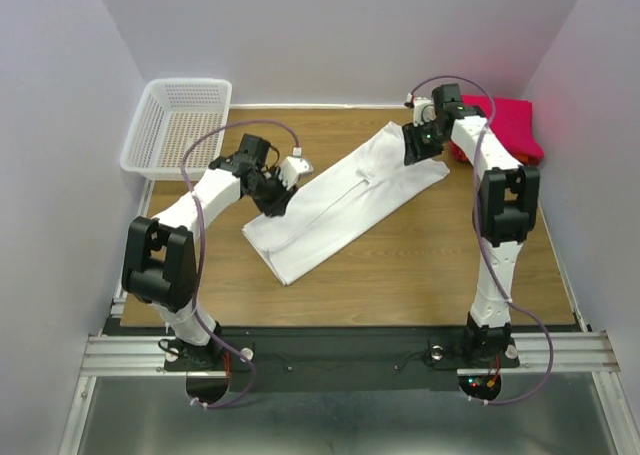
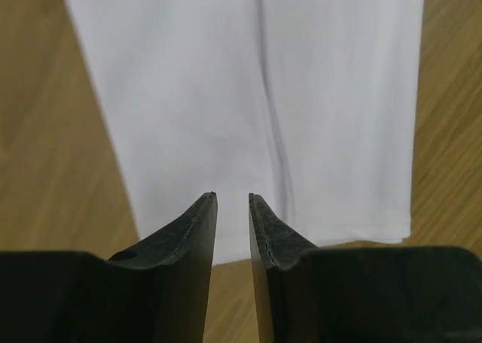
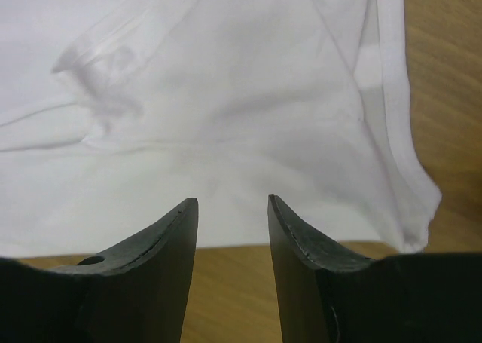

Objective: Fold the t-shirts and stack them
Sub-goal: Fold the tshirt

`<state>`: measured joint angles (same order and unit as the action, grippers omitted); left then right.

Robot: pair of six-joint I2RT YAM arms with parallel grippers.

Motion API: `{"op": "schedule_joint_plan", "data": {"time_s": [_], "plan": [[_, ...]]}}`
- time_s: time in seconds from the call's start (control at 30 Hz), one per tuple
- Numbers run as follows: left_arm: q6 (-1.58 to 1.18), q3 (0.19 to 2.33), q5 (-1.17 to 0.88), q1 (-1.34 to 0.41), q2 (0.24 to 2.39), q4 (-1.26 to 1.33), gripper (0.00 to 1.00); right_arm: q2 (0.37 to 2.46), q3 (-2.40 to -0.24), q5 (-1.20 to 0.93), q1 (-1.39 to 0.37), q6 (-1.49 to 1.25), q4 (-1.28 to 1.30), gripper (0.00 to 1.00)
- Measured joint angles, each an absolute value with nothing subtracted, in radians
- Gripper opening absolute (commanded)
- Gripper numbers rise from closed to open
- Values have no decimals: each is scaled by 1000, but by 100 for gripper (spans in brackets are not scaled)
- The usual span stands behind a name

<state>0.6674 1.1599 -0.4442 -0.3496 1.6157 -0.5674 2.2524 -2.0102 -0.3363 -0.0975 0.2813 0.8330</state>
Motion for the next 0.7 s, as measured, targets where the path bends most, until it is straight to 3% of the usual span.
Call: {"op": "schedule_joint_plan", "data": {"time_s": [0.23,0.43,0.7], "plan": [[669,1319,-396,-332,1788,-450,35,2064,-1840,-352,-93,218,801,42],[684,1308,-352,-332,1927,-424,33,2140,-1777,-313,-93,176,765,39],[710,1137,-345,-346,1810,-348,29,2289,-1885,-258,-91,171,706,38]]}}
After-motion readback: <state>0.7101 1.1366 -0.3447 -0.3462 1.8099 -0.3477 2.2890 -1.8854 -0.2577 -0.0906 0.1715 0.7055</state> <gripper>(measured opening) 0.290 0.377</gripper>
